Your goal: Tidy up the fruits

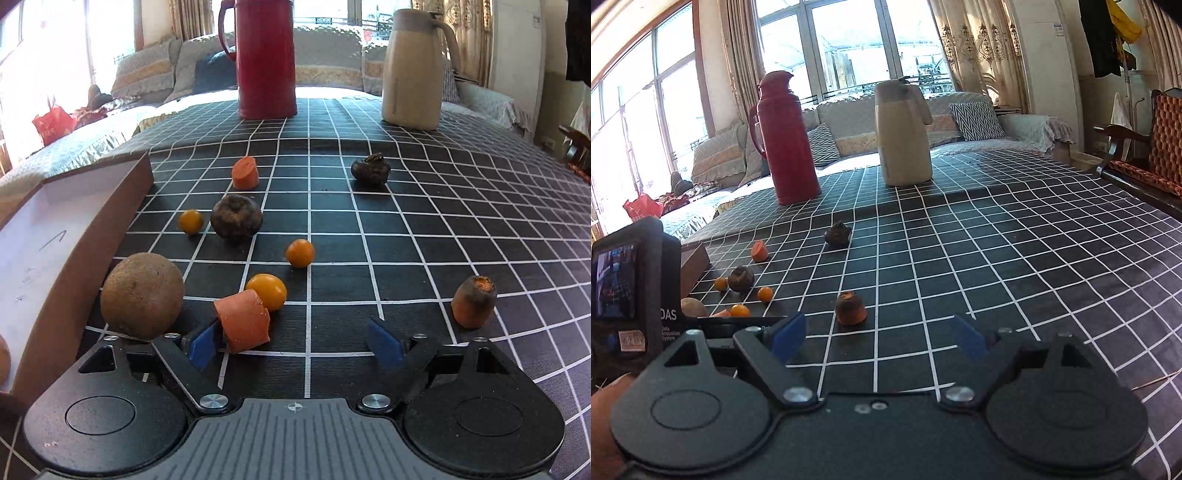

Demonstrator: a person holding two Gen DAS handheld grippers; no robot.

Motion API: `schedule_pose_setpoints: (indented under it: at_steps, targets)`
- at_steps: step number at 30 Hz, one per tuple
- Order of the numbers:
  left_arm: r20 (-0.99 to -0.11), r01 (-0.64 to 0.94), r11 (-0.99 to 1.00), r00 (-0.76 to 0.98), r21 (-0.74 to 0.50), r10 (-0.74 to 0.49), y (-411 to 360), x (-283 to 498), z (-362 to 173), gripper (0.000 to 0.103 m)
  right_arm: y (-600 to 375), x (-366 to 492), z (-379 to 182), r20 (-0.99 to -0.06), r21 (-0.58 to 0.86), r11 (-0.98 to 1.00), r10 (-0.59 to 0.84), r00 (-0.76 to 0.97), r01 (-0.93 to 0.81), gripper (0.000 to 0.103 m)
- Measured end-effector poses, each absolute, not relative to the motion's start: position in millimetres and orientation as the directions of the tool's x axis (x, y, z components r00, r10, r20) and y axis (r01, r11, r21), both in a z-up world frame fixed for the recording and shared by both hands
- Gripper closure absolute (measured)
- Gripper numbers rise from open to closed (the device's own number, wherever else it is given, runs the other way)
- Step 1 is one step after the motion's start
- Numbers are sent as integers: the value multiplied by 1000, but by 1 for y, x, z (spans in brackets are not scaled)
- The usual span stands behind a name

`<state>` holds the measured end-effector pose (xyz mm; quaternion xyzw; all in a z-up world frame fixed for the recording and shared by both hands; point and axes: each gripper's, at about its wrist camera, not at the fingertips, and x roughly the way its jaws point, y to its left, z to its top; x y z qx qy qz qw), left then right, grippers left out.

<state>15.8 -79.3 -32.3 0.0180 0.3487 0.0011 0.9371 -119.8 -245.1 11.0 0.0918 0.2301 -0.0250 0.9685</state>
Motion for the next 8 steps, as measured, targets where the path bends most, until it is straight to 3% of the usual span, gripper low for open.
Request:
schedule_pose_setpoints:
  at_steps: [4,6,8]
  targets:
    - [-640,46,999,768,29,-17,-82,13,-31,56,-245,-120,10,-456,173,981,-1,890,90,17]
    - [-639,49,998,769,27,-21,-82,14,-30,76,-243,-119,10,-456,174,981,1,890,88,17]
    - [-639,46,999,769,22,-21,-81,14,-29,79,-242,-119,10,-454,173,981,4,891,83,17]
